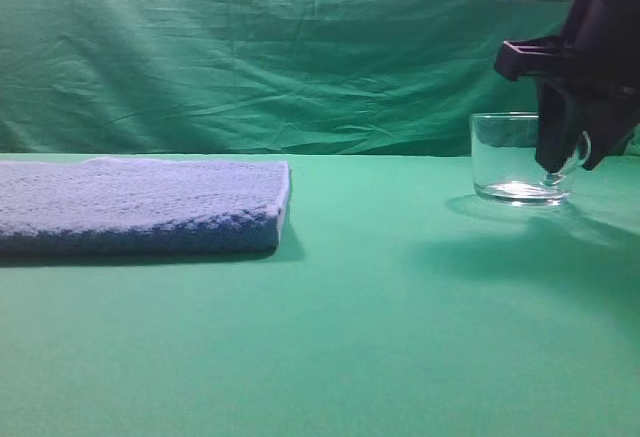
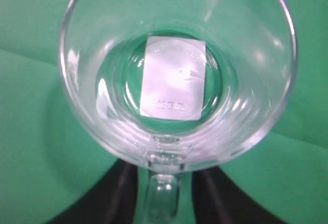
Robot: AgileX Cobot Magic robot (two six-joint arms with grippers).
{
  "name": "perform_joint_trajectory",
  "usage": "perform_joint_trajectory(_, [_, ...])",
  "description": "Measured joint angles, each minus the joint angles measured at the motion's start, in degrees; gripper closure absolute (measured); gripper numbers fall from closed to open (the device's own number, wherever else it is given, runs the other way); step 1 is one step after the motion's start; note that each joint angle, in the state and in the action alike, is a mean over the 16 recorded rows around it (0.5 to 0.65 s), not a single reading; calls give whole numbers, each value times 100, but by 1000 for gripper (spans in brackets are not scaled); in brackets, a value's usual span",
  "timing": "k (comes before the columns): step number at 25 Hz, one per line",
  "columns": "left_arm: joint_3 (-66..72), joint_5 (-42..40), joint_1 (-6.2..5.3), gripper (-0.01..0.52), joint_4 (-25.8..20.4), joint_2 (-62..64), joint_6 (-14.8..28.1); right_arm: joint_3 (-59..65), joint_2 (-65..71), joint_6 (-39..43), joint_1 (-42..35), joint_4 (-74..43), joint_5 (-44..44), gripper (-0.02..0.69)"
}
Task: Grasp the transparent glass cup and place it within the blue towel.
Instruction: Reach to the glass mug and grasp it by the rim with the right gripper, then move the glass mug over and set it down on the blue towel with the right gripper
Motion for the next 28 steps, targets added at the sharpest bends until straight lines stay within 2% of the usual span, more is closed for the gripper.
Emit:
perform_joint_trajectory(8, [0,0,0,514,0,0,0,-1194,19,-101,321,0,576,550])
perform_joint_trajectory(15, [0,0,0,514,0,0,0,-2611,286,-351,1101,1,847,550])
perform_joint_trajectory(22, [0,0,0,514,0,0,0,-3777,1133,-654,1981,13,751,550])
perform_joint_trajectory(28, [0,0,0,514,0,0,0,-4420,2138,-782,2389,22,569,550])
